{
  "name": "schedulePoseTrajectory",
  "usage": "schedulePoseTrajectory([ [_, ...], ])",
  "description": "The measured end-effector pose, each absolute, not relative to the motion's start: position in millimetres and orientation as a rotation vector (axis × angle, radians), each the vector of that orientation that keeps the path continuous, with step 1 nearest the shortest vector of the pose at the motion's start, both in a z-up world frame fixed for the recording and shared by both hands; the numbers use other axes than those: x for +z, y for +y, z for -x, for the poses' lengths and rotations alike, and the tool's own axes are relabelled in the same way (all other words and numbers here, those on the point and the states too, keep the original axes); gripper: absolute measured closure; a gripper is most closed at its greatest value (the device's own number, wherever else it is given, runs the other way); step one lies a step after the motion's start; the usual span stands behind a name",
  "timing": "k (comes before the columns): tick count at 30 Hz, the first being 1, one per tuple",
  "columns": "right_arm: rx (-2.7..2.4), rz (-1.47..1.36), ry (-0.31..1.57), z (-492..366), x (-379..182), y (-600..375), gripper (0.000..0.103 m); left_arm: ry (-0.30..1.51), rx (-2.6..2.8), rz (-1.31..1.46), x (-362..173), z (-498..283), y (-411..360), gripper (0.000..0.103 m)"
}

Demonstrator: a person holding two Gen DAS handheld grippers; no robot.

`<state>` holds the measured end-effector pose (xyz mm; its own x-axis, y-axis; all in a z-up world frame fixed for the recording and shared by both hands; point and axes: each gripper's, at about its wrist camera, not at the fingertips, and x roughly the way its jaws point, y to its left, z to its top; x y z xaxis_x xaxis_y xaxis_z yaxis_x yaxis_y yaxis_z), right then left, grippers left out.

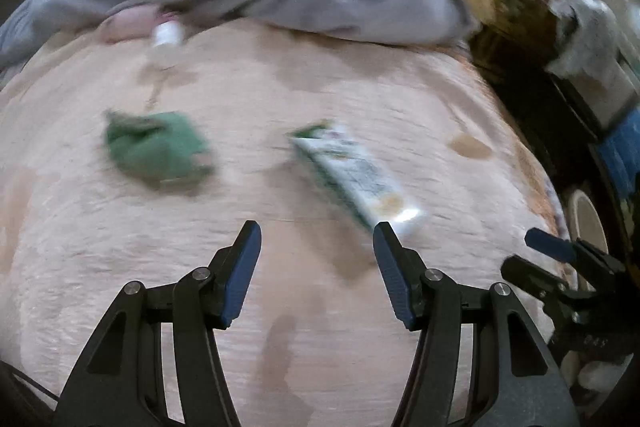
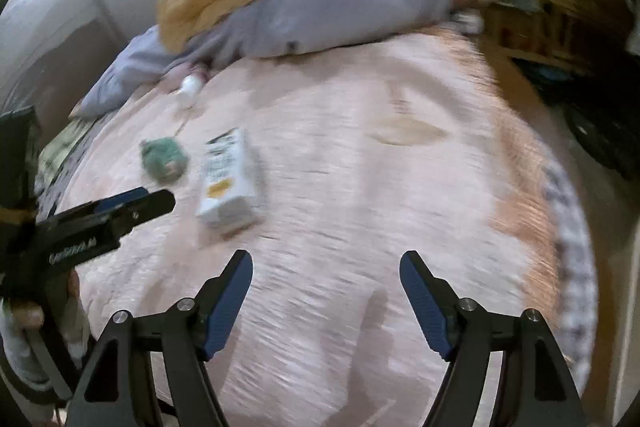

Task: Collect trash
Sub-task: 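Move both tools back over the green towel and milk carton, then grasp the green towel with left tool while right tool grasps milk carton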

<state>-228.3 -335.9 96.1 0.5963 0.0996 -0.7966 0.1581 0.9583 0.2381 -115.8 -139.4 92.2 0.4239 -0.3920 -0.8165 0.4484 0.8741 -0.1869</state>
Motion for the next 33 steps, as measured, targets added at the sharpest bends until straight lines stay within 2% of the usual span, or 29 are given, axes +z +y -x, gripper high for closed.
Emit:
schedulePoseTrajectory([
  [12, 0.102, -0.151, 0.982, 119, 84, -261, 0.025, 1.026, -0.353, 0.155, 81, 32, -45, 0.045],
  [14, 0.102, -0.14, 0.988, 109, 81, -257, 0.025, 1.028, -0.321, 0.205, 77, 14, -37, 0.039],
  [18, 0.091, -0.131, 1.006, 89, 69, -253, 0.025, 1.051, -0.26, 0.279, 59, -19, -36, 0.038],
  [21, 0.087, -0.128, 1.022, 81, 60, -251, 0.025, 1.065, -0.232, 0.336, 43, -36, -43, 0.025],
  [24, 0.088, -0.129, 1.029, 77, 50, -250, 0.025, 1.079, -0.231, 0.412, 32, -45, -50, 0.022],
  [25, 0.089, -0.132, 1.027, 78, 49, -251, 0.031, 1.078, -0.235, 0.421, 31, -46, -52, 0.022],
  [26, 0.094, -0.14, 1.025, 78, 47, -253, 0.047, 1.075, -0.236, 0.424, 30, -46, -55, 0.022],
  [27, 0.098, -0.147, 1.025, 78, 46, -254, 0.049, 1.072, -0.241, 0.42, 30, -44, -60, 0.022],
  [29, 0.101, -0.154, 1.01, 84, 48, -256, 0.049, 1.079, -0.289, 0.391, 32, -42, -69, 0.025],
  [31, 0.101, -0.155, 0.986, 92, 55, -258, 0.049, 1.067, -0.359, 0.36, 39, -36, -78, 0.06],
  [33, 0.102, -0.162, 0.956, 102, 65, -261, 0.049, 1.05, -0.383, 0.317, 52, -25, -83, 0.064],
])
